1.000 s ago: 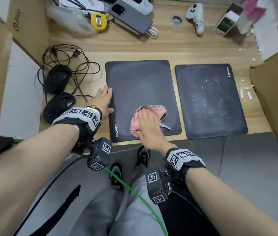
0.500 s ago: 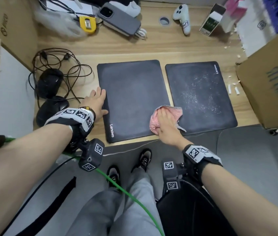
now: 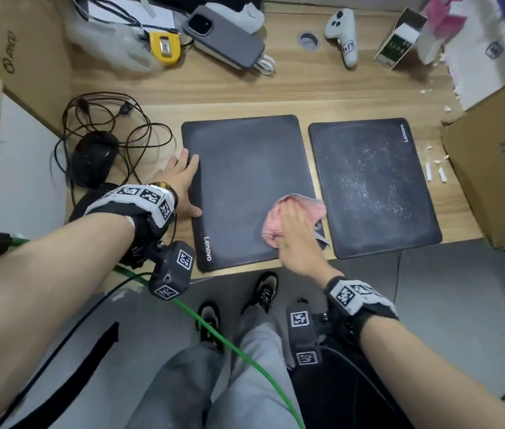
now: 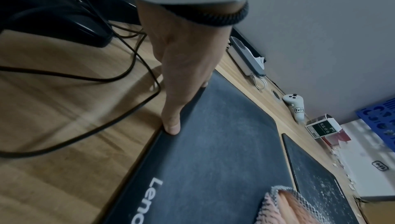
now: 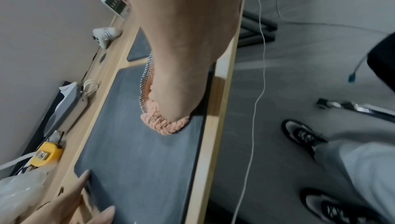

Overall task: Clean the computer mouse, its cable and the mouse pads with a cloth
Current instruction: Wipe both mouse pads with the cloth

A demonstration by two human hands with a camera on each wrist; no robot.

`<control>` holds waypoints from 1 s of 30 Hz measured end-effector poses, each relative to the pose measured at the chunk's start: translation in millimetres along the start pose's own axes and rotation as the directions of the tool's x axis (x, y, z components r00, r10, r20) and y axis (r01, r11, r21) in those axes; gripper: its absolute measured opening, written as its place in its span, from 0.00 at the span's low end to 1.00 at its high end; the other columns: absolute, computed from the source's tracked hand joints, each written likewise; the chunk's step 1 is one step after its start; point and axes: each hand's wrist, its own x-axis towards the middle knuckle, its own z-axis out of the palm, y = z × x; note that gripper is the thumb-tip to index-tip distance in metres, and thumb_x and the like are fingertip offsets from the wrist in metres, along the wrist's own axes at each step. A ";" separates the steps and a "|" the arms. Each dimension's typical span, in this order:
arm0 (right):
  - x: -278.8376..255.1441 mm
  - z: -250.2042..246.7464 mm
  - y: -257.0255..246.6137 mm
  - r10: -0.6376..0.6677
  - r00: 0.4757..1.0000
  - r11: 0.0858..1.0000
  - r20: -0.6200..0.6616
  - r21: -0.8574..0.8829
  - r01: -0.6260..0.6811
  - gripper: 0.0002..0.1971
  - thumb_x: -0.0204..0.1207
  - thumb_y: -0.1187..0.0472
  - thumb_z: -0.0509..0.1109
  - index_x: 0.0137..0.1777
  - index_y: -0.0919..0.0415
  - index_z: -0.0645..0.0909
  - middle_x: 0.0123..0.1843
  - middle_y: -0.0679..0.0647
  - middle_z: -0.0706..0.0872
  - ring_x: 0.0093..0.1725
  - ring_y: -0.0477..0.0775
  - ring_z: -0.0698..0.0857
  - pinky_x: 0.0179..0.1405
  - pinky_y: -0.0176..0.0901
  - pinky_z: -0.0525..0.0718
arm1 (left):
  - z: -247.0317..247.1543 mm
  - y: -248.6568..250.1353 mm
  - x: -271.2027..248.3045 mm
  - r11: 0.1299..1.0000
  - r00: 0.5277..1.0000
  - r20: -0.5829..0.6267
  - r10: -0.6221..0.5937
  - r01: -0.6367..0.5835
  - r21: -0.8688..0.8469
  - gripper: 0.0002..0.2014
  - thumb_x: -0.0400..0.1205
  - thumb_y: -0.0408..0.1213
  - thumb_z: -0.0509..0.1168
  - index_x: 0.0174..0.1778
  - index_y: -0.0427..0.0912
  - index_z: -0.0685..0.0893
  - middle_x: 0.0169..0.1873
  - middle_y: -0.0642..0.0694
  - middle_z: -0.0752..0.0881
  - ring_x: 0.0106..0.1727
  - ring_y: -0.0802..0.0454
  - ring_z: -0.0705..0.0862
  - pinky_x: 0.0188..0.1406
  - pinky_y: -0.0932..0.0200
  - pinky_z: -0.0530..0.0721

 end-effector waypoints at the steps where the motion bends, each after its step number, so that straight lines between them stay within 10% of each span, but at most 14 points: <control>1: 5.5 -2.7 6.5 0.021 1.000 1.000 -0.002 -0.017 -0.021 0.40 0.77 0.66 0.62 0.84 0.69 0.42 0.86 0.63 0.44 0.85 0.58 0.40 0.81 0.46 0.33 | -1.6 0.3 0.8 1.000 1.000 0.005 -0.002 0.002 -0.010 0.62 0.67 0.51 0.80 0.84 0.43 0.40 0.84 0.42 0.39 0.84 0.44 0.44 0.81 0.46 0.58; 17: 184.0 -69.0 -24.0 0.144 0.989 0.984 0.021 -0.113 -0.141 0.40 0.82 0.59 0.60 0.84 0.67 0.38 0.86 0.63 0.38 0.85 0.62 0.38 0.83 0.54 0.37 | 7.7 -9.1 12.0 0.995 0.998 0.025 -0.050 0.052 -0.085 0.68 0.62 0.53 0.82 0.83 0.49 0.34 0.83 0.53 0.36 0.84 0.51 0.37 0.81 0.46 0.62; 23: 124.1 -74.4 -25.3 -0.060 0.993 0.993 0.099 0.104 0.049 0.32 0.72 0.59 0.58 0.75 0.76 0.63 0.77 0.70 0.65 0.78 0.68 0.62 0.79 0.55 0.56 | -1.9 2.3 8.8 0.993 0.990 0.082 -0.116 0.116 0.003 0.68 0.63 0.53 0.81 0.83 0.43 0.34 0.84 0.45 0.37 0.85 0.45 0.40 0.82 0.47 0.57; 30: 22.6 -96.3 47.7 0.037 0.999 0.914 -0.024 0.404 -0.025 0.30 0.77 0.79 0.56 0.79 0.65 0.67 0.80 0.57 0.69 0.81 0.53 0.64 0.67 0.15 0.51 | -25.3 66.5 15.9 0.996 0.999 0.025 -0.048 0.046 0.075 0.43 0.75 0.37 0.66 0.82 0.34 0.49 0.83 0.37 0.45 0.83 0.39 0.47 0.79 0.45 0.58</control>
